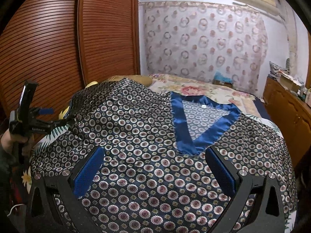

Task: Fold small clothes
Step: 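Grasp the shirt edge with the left gripper and lift it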

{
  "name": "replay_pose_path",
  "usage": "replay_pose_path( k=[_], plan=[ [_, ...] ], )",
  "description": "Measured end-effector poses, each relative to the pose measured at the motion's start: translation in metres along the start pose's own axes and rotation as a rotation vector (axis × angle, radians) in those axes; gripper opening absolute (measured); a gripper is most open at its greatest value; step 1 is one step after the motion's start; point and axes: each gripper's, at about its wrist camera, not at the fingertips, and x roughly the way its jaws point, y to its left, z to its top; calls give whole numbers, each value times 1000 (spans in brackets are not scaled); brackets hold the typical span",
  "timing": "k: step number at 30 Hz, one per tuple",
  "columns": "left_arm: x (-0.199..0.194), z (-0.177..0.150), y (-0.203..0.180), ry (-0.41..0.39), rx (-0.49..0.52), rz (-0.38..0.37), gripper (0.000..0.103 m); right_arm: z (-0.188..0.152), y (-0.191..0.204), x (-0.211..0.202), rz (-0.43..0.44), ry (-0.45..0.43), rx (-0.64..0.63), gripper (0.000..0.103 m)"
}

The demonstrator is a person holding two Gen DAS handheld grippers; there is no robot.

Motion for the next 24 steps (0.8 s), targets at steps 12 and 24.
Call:
replay_pose_path(
  k=[12,24],
  plan=[
    [35,15,19,85,52,-10,71,28,19,24,27,5,-83,103],
    [6,40,30,-49,15,-132,3,18,5,27,18,17,-25,103]
  ],
)
